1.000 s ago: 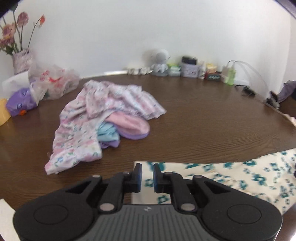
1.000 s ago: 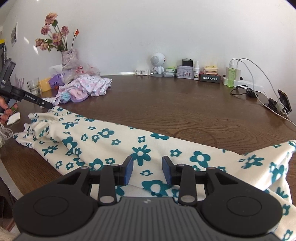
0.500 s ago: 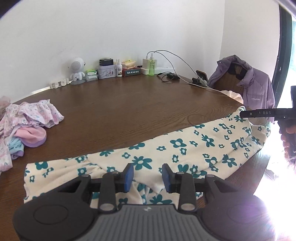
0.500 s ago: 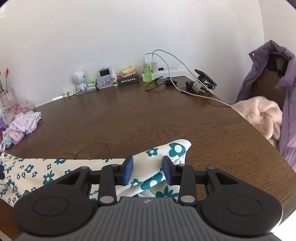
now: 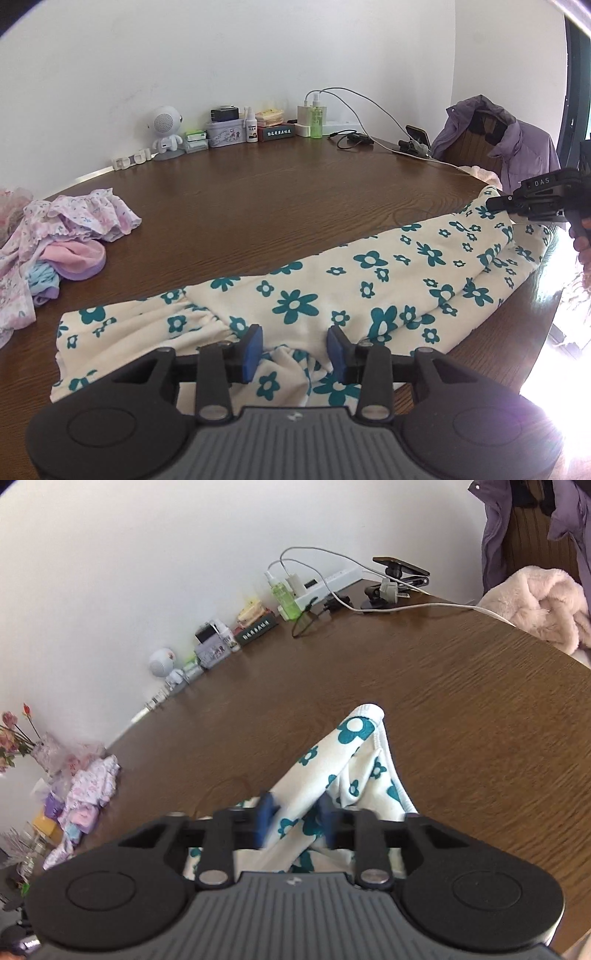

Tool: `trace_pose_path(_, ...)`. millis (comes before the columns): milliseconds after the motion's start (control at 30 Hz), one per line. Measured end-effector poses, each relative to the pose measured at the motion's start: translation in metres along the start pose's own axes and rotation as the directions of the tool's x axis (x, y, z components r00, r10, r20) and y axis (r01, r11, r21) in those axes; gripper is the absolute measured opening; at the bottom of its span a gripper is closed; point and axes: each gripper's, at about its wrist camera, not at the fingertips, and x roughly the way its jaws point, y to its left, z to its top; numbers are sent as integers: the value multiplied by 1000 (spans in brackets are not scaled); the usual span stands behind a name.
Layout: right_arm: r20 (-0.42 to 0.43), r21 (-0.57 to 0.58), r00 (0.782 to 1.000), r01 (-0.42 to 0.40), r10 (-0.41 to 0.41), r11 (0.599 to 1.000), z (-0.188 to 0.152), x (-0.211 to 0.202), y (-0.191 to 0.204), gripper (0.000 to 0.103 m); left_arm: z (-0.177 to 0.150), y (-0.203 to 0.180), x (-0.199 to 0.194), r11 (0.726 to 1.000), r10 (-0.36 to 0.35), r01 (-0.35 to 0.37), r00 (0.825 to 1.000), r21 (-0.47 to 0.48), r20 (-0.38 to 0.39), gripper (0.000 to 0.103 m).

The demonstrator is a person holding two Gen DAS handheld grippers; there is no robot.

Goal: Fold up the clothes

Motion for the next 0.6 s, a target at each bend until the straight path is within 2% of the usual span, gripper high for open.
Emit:
trace_pose_path(133,69,60,991,-117,112,991,11,-2,-4,2,-2,0,1,1000,7,-7,1000,1,-2,39)
trace_pose_path(200,85,77,988,-134,128,988,11,-1,-9,2,-3,0,1,1000,9,-9,1000,-5,-1,39)
trace_pose_path(367,36,121,998,-54,50,991,-5,3,-33,2,-6,2,2,999,10,-9,1000,-35,12,39)
trace_pose_path(467,10,73,1000,-16,16,997,-10,0,-31,2,-6,1,1,999,15,-14,1000,-37,14,39)
trace_pose_path(533,25,41,1000,-3,2,999,-8,-9,-24,4,-4,1,-1,999,19,-18,1000,-44,12,39)
trace_pose_path(600,77,-2,997,23,-22,1000,-3,-24,-13,8,2,0,-7,999,25,-23,999,-40,33,37)
